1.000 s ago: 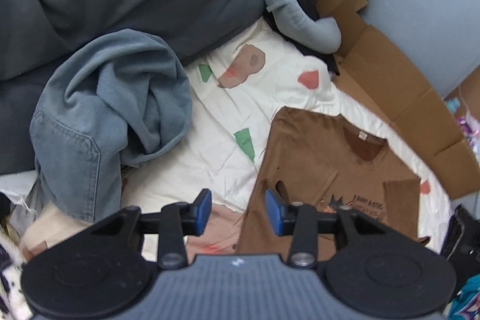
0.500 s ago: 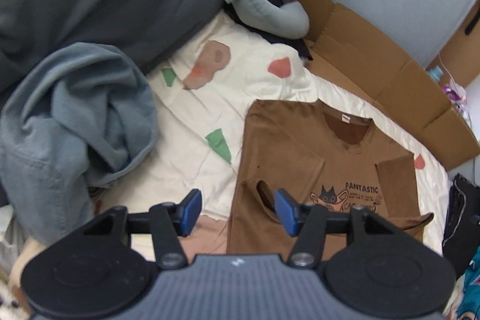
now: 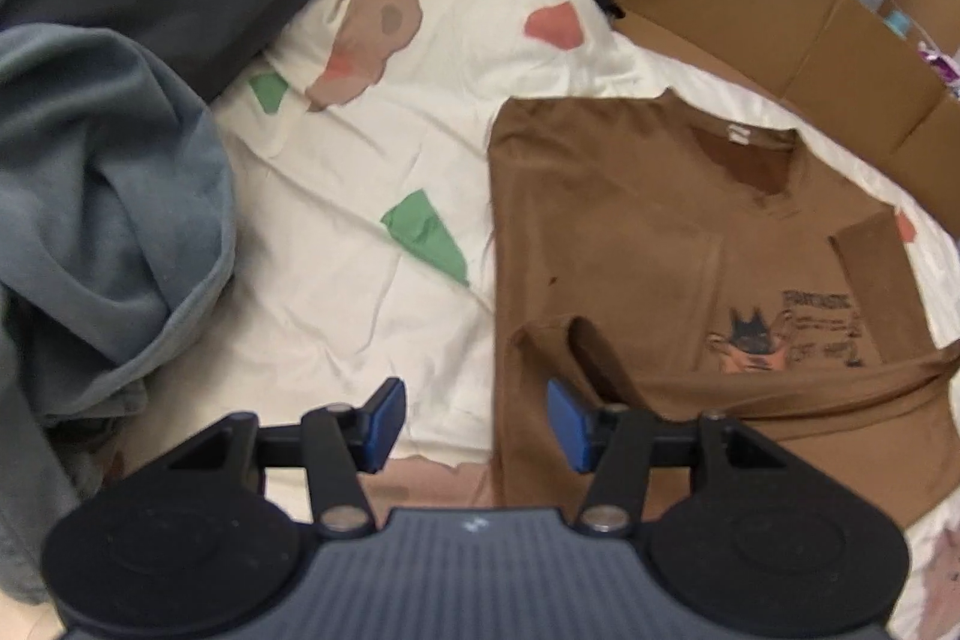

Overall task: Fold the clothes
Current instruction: 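Open both tools and release the folded hem onto the shirt, then pinch the folded hem edge with both tools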

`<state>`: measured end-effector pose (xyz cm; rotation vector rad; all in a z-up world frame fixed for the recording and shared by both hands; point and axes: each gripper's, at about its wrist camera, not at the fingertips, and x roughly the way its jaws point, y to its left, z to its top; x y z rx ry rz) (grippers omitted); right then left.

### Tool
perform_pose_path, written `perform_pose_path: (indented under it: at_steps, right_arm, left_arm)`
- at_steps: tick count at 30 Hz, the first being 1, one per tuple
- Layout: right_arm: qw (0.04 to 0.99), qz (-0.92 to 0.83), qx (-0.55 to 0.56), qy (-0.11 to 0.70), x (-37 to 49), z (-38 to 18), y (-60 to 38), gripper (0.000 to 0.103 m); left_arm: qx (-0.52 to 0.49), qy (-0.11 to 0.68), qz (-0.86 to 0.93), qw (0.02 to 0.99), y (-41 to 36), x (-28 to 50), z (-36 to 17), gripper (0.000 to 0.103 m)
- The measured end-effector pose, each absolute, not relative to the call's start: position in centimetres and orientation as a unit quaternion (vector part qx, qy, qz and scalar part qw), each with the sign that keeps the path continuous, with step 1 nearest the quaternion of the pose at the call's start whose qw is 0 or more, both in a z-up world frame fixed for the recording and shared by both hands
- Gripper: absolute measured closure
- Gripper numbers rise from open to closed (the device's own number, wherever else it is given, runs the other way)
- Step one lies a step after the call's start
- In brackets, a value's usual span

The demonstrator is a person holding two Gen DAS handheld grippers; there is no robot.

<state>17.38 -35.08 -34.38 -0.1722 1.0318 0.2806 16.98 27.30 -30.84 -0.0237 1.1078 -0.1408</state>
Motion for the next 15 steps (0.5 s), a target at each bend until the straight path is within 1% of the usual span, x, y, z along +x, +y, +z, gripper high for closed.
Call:
perform_pose_path:
  at_steps: [5,9,15]
  right_arm:
    - [0.849,0.164,-0.122,0.486,18.6,-36.1,-34.4,0.055]
    - [0.837,0.198,-0.183,0.476,19.2,-36.9,-33.2,0.055]
    - [0.825,0.224,-0.237,0.462,20.5,-37.1,-31.6,0.055]
  left_arm:
    - [0.004,0.516,-0.082,0.853,27.2,17.6,-33.3,0.048]
    - [0.006,0.502,-0.075,0.862,27.5,17.7,-34.3,0.047]
    - [0.005,0.501,-0.087,0.861,27.4,18.2,-35.4,0.048]
